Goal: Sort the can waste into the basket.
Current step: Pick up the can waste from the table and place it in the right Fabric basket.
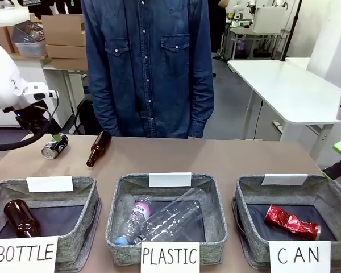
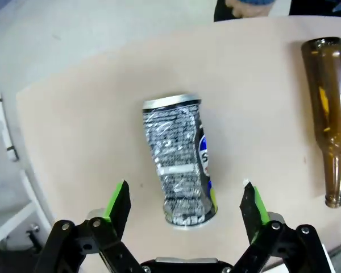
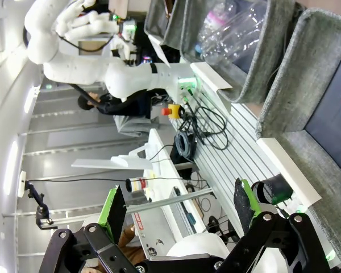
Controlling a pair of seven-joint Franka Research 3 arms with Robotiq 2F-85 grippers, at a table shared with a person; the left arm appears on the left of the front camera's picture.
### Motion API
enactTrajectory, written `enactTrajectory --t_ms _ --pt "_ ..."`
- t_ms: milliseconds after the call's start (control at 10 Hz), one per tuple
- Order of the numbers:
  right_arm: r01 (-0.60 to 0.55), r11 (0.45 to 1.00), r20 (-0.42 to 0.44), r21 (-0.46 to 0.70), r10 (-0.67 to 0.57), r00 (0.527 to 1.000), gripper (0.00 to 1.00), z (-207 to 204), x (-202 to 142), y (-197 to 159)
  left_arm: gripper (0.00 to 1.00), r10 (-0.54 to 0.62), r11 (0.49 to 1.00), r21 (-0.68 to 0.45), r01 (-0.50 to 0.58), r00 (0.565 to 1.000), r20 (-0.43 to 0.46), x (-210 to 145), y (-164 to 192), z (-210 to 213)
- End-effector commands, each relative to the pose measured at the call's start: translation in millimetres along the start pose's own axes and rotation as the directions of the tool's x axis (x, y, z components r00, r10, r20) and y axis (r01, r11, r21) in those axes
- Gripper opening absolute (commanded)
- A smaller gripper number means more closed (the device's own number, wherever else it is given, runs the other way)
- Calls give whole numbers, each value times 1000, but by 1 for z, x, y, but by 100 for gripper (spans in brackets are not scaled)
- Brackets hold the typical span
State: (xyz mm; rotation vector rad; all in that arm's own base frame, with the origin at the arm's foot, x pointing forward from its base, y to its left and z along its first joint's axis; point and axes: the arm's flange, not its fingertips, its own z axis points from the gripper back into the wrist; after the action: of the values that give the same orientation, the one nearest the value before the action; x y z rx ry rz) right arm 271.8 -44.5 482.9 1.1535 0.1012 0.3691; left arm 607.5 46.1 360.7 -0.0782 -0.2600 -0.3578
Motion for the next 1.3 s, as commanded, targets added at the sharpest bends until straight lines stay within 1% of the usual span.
enactTrajectory --t_ms 0,200,500,700,800,900,1000,1100,1200 --pt "-27 1000 -11 -6 27 1000 100 3 -2 -1 100 -32 998 -45 31 999 -8 8 10 -10" --pt "-27 1000 -11 -6 27 1000 100 3 -2 -1 100 -35 999 -20 35 999 -32 13 15 -27" --pt "-27 1000 -11 -6 27 1000 100 3 -2 -1 100 -35 998 -48 33 998 -42 15 15 -41" --pt "-27 1000 -11 -6 27 1000 100 3 -2 -1 100 -50 998 -51 47 997 -56 15 17 -43" --pt "-27 1000 -11 -6 27 1000 100 3 -2 -1 42 -41 998 -54 38 997 -60 15 17 -43" --pt "-27 1000 -11 -6 27 1000 100 3 -2 -1 42 -41 998 -55 38 998 -54 13 17 -43" --pt "-27 1000 -11 -6 27 1000 100 3 -2 -1 0 -42 997 -61 39 998 -47 12 17 -41" --pt "-27 1000 -11 -6 27 1000 100 3 -2 -1 37 -42 997 -62 40 998 -37 10 17 -38" --pt "-27 1000 -11 -6 27 1000 100 3 -2 -1 0 -45 996 -74 43 999 -27 8 17 -35"
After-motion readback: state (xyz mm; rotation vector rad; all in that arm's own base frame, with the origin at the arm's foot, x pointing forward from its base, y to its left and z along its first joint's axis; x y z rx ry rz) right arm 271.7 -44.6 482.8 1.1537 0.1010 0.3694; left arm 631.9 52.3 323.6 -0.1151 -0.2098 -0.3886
